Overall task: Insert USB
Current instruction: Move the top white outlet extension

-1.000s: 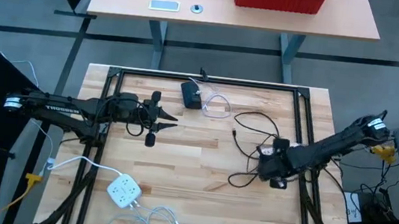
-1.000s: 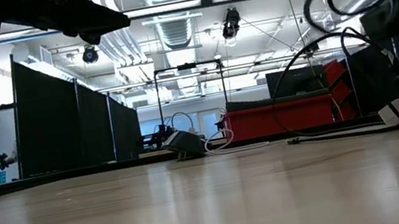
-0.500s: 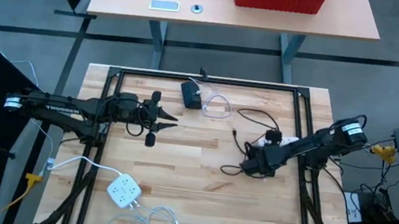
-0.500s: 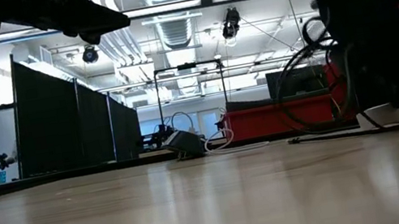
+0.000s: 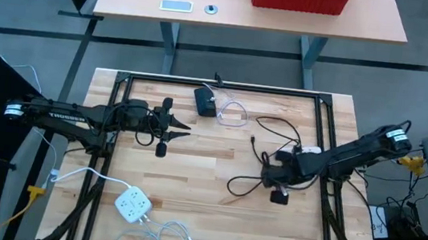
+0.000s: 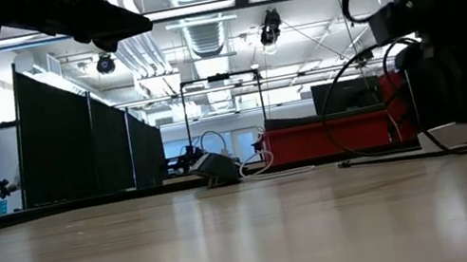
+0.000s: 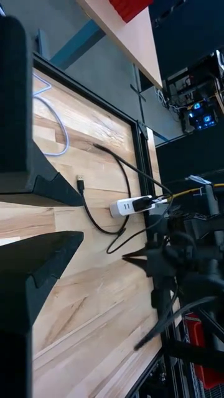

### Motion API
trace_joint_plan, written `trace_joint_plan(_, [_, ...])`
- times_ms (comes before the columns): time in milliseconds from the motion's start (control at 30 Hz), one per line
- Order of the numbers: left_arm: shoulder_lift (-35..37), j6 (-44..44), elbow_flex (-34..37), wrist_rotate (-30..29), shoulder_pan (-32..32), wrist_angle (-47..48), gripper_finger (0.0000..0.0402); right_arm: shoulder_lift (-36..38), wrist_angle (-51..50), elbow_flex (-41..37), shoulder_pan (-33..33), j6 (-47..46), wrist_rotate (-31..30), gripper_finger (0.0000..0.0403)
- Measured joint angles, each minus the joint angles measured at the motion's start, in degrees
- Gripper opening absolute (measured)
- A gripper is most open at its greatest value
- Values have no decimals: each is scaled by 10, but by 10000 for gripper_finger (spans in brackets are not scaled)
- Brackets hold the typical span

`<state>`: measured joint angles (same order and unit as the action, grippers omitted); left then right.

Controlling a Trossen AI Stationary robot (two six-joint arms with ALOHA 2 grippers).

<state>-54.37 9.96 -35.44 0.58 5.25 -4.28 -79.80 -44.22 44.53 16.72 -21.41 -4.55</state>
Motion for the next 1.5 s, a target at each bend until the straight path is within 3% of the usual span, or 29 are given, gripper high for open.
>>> trace_joint_plan(267, [0,0,0,0,0,1,64,-100,17,1,-19,35,-21,0])
trace_joint_plan(500, [0,0,0,0,0,0,64,-143,23,4,-69,48,-123,0])
trace_joint_plan(900, [0,-3,0,0,0,0,64,-130,25,49,-177,30,-304,0])
trace_joint_plan(1033, [0,-5,0,0,-1,2,64,-98,27,67,-179,46,-301,0])
trace_joint_plan(1267, [0,-4,0,0,-1,4,64,-12,6,68,-150,30,-157,0])
trace_joint_plan(1500, [0,-4,0,0,-1,4,64,74,-33,58,-111,17,-98,0])
